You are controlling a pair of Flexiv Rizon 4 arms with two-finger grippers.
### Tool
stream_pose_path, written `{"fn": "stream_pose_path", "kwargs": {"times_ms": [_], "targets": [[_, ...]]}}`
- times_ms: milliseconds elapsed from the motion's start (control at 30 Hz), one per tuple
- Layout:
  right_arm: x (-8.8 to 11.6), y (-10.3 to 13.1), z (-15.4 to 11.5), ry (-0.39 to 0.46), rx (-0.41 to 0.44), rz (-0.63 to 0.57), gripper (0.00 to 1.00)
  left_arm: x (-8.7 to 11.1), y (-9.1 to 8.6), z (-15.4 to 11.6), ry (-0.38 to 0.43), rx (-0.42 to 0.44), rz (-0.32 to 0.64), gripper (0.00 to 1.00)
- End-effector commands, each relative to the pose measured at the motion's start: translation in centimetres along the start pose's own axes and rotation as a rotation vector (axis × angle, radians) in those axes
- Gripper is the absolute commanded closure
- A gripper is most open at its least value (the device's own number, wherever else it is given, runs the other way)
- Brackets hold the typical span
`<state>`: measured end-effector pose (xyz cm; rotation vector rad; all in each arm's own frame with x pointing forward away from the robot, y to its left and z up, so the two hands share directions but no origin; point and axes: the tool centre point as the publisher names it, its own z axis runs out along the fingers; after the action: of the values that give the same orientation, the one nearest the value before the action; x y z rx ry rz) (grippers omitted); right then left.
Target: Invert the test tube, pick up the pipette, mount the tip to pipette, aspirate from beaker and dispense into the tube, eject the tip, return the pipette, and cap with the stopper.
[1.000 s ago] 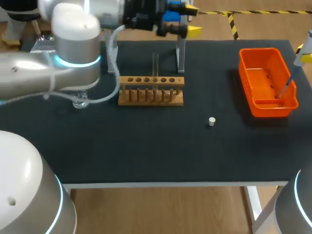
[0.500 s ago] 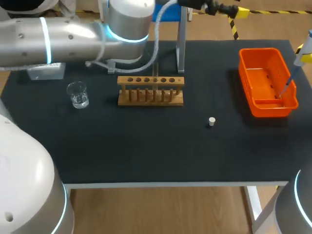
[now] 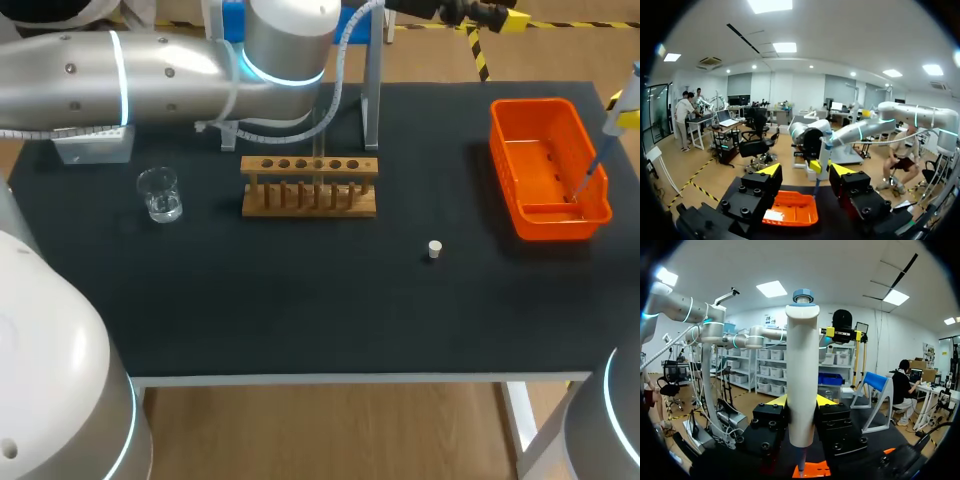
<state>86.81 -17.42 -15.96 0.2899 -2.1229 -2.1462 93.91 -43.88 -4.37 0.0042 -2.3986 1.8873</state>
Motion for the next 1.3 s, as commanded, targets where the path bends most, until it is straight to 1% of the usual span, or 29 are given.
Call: {"fn": "stream_pose_path", "kwargs": {"times_ms": [33, 833, 1033, 1300], "targets": [[-0.1, 0.0, -0.2, 0.004, 0.001, 0.000, 1.00, 0.0, -0.1, 0.0, -0.001, -0.002, -0.001, 1.00], [-0.1, 0.0, -0.2, 0.004, 0.001, 0.000, 1.00, 0.0, -0.1, 0.0, -0.001, -0.002, -0.001, 1.00], [-0.1, 0.0, -0.2, 0.004, 0.001, 0.000, 1.00, 2.0, -0.5, 2.5, -0.028, -0.003, -0.010, 1.00], [-0.1, 0.0, -0.2, 0.004, 0.001, 0.000, 1.00, 3.8, -1.0, 5.9, -0.052, 0.018, -0.005, 1.00]]}}
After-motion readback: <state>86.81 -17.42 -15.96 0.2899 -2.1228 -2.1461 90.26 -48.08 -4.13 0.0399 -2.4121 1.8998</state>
